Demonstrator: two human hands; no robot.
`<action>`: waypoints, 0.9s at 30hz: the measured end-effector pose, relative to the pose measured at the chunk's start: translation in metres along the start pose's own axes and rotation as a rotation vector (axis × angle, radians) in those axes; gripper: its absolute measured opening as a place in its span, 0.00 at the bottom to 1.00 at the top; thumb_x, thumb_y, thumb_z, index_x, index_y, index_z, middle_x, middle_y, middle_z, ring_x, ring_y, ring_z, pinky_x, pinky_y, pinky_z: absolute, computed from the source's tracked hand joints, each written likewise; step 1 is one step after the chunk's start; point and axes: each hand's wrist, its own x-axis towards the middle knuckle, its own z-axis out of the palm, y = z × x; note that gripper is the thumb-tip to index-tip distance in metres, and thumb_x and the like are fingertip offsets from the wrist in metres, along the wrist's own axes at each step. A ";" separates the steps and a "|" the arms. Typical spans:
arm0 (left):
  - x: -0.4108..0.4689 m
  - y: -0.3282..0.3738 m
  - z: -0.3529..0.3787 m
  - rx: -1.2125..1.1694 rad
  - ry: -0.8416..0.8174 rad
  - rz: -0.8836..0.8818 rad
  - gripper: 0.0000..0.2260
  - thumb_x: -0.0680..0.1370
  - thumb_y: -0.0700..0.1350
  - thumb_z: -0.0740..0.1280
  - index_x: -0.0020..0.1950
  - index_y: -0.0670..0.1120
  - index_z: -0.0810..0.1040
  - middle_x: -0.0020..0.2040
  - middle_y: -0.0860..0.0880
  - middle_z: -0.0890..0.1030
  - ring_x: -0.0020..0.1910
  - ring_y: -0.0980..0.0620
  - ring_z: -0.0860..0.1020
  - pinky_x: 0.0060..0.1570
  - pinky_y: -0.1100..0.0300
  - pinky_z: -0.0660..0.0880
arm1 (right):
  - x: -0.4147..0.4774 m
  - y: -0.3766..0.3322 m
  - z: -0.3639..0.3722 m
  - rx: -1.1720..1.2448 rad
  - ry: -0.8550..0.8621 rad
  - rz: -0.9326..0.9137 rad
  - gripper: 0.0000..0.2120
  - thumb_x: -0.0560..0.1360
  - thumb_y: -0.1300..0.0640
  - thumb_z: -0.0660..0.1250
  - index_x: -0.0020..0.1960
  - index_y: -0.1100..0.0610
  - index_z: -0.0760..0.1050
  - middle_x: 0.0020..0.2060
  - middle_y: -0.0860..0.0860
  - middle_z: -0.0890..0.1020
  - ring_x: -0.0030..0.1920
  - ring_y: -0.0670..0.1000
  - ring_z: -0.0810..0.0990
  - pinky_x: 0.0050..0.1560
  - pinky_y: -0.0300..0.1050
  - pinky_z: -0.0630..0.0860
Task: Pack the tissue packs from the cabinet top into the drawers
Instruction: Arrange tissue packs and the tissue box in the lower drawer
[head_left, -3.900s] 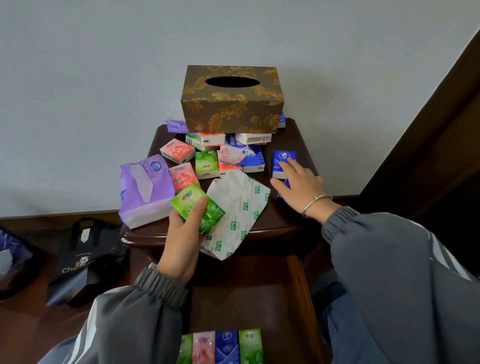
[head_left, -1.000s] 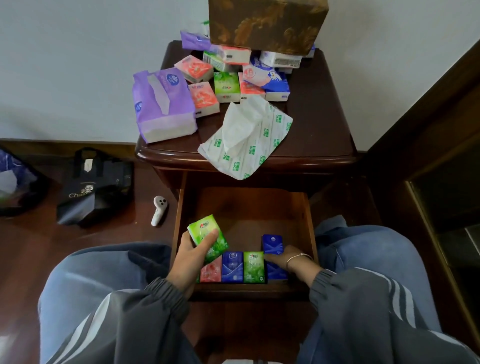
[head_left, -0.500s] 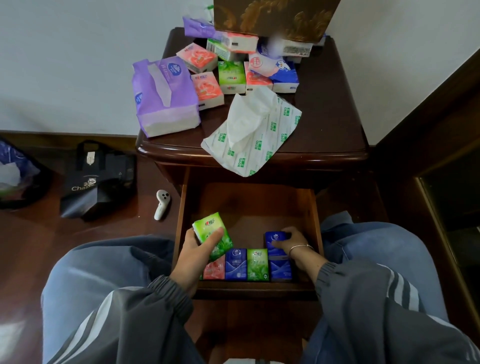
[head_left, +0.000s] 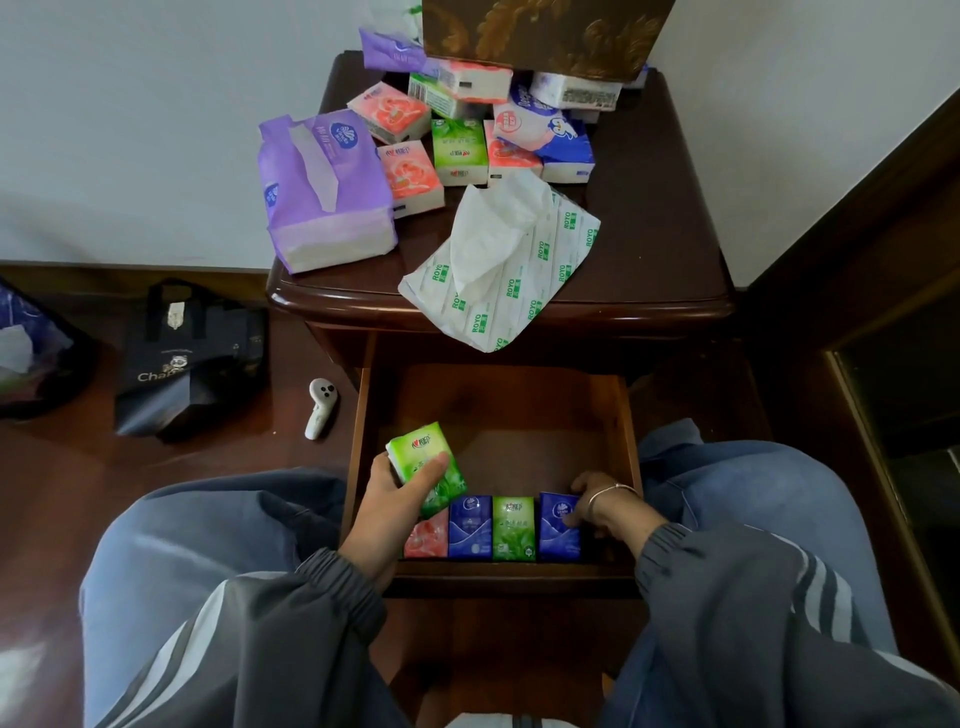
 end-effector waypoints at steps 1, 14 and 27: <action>0.000 0.000 0.000 -0.001 0.000 -0.008 0.14 0.75 0.49 0.70 0.57 0.51 0.70 0.54 0.46 0.81 0.50 0.48 0.83 0.42 0.57 0.79 | 0.001 0.000 0.000 -0.010 -0.009 -0.020 0.25 0.70 0.63 0.72 0.65 0.59 0.71 0.61 0.58 0.76 0.57 0.59 0.78 0.54 0.50 0.79; 0.004 -0.007 0.002 0.107 -0.111 -0.018 0.19 0.71 0.51 0.74 0.58 0.51 0.70 0.52 0.48 0.83 0.47 0.54 0.84 0.42 0.60 0.80 | -0.011 -0.002 -0.009 -0.301 -0.074 -0.178 0.36 0.67 0.54 0.75 0.71 0.58 0.64 0.67 0.56 0.72 0.65 0.56 0.72 0.64 0.51 0.71; -0.018 -0.001 0.023 0.047 -0.373 -0.030 0.22 0.74 0.53 0.65 0.65 0.47 0.69 0.60 0.43 0.81 0.56 0.48 0.82 0.50 0.56 0.80 | -0.083 -0.037 -0.007 0.522 -0.304 -0.519 0.26 0.69 0.51 0.73 0.64 0.53 0.71 0.56 0.49 0.80 0.56 0.47 0.79 0.57 0.44 0.77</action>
